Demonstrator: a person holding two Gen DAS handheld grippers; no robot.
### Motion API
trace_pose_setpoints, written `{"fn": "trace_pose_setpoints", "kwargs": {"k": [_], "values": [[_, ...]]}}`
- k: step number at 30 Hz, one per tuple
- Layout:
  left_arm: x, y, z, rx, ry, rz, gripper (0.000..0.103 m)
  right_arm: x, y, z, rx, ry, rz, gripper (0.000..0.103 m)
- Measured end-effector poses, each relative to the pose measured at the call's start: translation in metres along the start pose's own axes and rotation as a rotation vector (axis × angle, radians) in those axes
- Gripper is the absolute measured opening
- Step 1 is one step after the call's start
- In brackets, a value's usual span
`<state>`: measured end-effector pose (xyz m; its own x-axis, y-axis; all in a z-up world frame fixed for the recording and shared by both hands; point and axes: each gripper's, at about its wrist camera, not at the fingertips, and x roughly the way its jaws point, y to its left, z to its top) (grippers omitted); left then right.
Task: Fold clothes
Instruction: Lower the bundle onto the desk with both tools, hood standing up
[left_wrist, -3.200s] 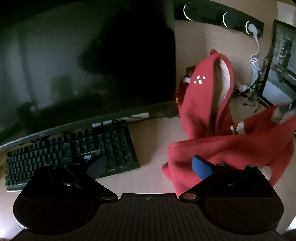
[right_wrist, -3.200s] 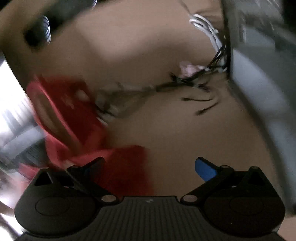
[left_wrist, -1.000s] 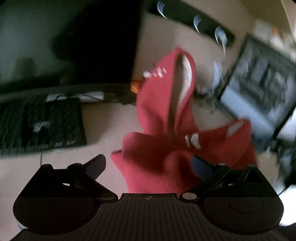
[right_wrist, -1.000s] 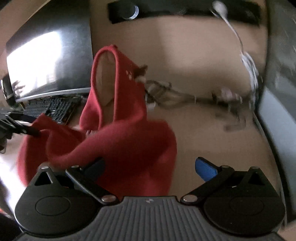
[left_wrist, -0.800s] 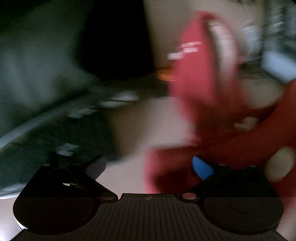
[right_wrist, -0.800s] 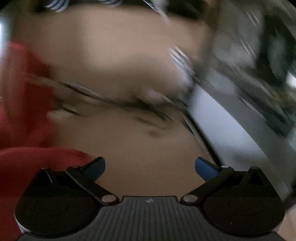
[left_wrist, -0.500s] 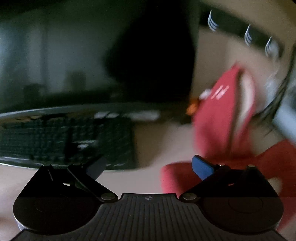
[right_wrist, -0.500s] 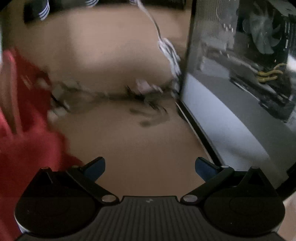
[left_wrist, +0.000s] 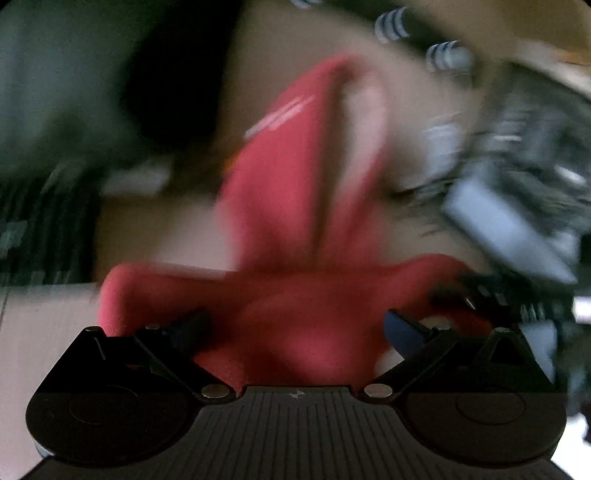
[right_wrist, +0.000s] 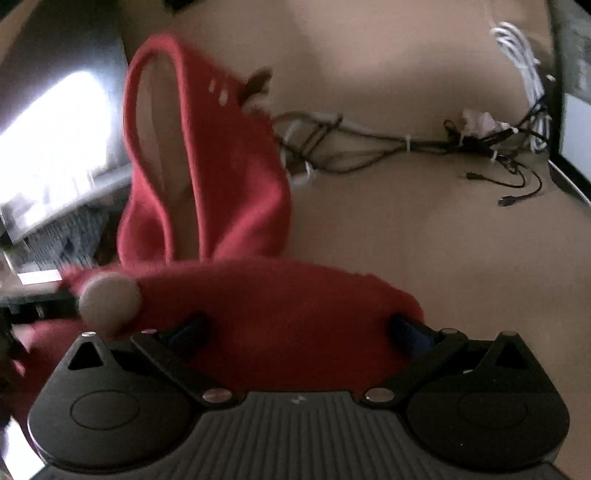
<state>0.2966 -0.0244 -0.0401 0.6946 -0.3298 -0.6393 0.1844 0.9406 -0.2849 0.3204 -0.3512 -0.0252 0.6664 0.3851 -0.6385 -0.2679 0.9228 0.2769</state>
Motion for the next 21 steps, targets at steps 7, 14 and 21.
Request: {"fn": "trace_pose_setpoints", "kwargs": {"k": [7, 14, 21], "values": [[-0.004, 0.012, -0.002, -0.071, -0.038, -0.049, 0.102, -0.002, 0.013, 0.007, -0.087, 0.023, -0.039, 0.103], [-0.059, -0.001, -0.002, -0.1, -0.094, -0.077, 0.102, -0.038, 0.056, 0.003, -0.122, -0.073, 0.058, 0.103], [-0.051, 0.005, -0.026, -0.129, 0.012, -0.046, 0.102, -0.012, 0.062, -0.023, 0.029, -0.093, 0.073, 0.103]]}}
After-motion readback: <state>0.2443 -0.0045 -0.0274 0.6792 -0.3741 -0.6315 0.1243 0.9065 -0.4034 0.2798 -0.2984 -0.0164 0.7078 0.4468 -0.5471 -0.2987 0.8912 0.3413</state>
